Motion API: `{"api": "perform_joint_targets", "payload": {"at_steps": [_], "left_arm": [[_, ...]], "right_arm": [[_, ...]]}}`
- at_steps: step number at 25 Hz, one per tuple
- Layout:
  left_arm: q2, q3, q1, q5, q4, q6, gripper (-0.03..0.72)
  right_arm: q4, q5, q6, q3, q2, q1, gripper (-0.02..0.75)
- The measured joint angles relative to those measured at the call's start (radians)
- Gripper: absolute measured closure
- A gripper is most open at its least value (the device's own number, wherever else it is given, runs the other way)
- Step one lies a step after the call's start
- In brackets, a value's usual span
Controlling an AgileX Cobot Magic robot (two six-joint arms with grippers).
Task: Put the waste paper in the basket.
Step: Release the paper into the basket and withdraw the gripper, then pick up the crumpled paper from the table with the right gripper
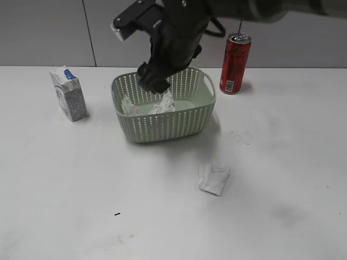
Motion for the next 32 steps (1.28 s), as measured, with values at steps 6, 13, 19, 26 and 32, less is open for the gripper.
{"api": "perform_joint_targets", "payload": {"at_steps": [6, 13, 19, 26, 32], "left_arm": [[0.000, 0.000, 0.000, 0.000, 0.000, 0.000, 0.167], [0.000, 0.000, 0.000, 0.000, 0.000, 0.000, 0.167], [0.000, 0.000, 0.000, 0.000, -0.004, 0.000, 0.167], [0.000, 0.000, 0.000, 0.000, -0.004, 0.000, 0.167], [0.000, 0.000, 0.000, 0.000, -0.004, 0.000, 0.167]], "right_arm": [[0.085, 0.293, 0.002, 0.001, -0.146, 0.000, 0.159], [0.142, 0.329, 0.005, 0.076, -0.319, -0.012, 0.166], [0.212, 0.332, 0.029, 0.201, -0.436, -0.208, 0.166], [0.290, 0.208, 0.057, 0.468, -0.609, -0.280, 0.166], [0.387, -0.085, 0.058, 0.720, -0.608, -0.249, 0.166]]}}
